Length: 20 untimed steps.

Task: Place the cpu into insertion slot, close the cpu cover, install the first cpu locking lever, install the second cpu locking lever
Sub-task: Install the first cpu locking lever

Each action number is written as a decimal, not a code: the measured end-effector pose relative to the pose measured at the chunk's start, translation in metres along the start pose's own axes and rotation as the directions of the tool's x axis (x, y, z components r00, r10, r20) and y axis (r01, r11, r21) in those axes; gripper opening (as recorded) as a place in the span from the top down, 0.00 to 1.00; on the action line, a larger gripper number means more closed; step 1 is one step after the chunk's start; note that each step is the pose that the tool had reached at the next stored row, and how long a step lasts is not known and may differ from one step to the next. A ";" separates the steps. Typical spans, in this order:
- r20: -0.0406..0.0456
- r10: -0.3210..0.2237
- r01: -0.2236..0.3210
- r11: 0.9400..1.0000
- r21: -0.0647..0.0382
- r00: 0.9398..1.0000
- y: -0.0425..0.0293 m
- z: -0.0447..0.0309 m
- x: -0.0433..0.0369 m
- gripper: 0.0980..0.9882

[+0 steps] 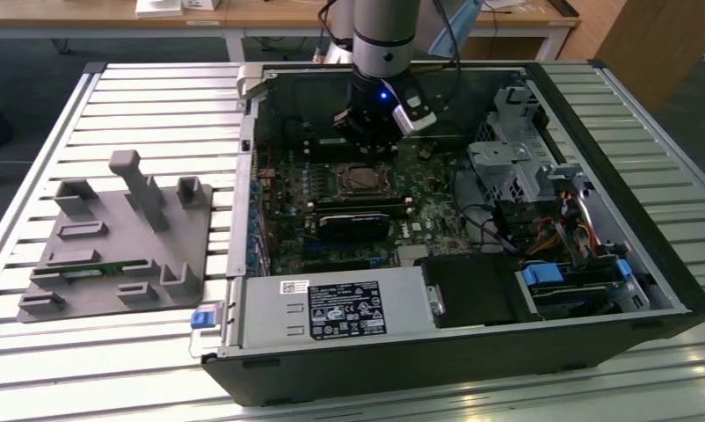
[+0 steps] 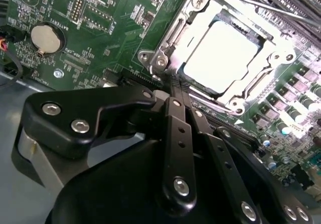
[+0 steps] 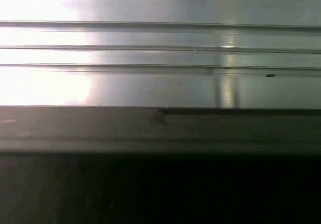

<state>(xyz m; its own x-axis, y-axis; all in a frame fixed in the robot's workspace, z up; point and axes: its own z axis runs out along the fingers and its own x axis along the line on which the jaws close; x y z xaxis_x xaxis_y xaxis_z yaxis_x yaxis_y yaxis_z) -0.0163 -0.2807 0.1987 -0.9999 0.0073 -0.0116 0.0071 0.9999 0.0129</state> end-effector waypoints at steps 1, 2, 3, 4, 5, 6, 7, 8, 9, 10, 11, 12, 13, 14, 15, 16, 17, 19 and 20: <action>0.000 0.000 0.000 1.000 0.002 1.000 0.0002 0.0005 0.0000 0.99; 0.000 0.000 0.000 1.000 0.005 1.000 0.0002 0.0008 0.0000 0.99; 0.000 0.000 0.000 1.000 0.006 1.000 0.0003 0.0010 0.0000 0.99; 0.000 0.000 0.000 1.000 0.007 1.000 0.0004 0.0012 0.0000 0.99; 0.000 0.000 0.000 1.000 0.007 1.000 0.0006 0.0016 0.0000 0.99; -0.001 0.000 0.000 1.000 0.007 1.000 0.0007 0.0021 -0.0001 0.99; -0.001 0.000 0.000 1.000 0.007 1.000 0.0008 0.0025 -0.0002 0.99; -0.001 0.000 0.000 1.000 0.004 1.000 0.0007 0.0027 -0.0002 0.99; 0.000 0.000 0.000 1.000 -0.001 1.000 0.0007 0.0029 -0.0003 0.99; 0.000 0.000 0.000 1.000 -0.002 1.000 0.0009 0.0030 -0.0003 0.99; 0.000 0.000 0.000 1.000 -0.003 1.000 0.0009 0.0029 -0.0003 0.99; 0.000 0.000 0.000 1.000 -0.003 1.000 0.0010 0.0024 -0.0004 0.99; 0.001 0.000 0.000 1.000 -0.005 1.000 0.0013 0.0015 -0.0006 0.99; 0.001 0.000 0.000 1.000 -0.005 1.000 0.0014 -0.0004 -0.0007 0.99; 0.000 0.000 0.000 1.000 -0.003 1.000 0.0012 -0.0036 -0.0006 0.99; 0.000 0.000 0.000 1.000 -0.003 1.000 0.0011 -0.0067 -0.0005 0.99; 0.000 0.000 0.000 1.000 -0.003 1.000 0.0011 -0.0093 -0.0006 0.99; 0.000 0.000 0.000 1.000 -0.003 1.000 0.0012 -0.0141 -0.0006 0.99; 0.000 0.000 0.000 1.000 -0.003 1.000 0.0012 -0.0154 -0.0006 0.99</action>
<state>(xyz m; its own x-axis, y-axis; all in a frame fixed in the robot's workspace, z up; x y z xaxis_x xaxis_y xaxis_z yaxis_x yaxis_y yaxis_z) -0.0159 -0.2797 0.2141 -0.9999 0.0073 -0.0115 0.0071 0.9999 0.0157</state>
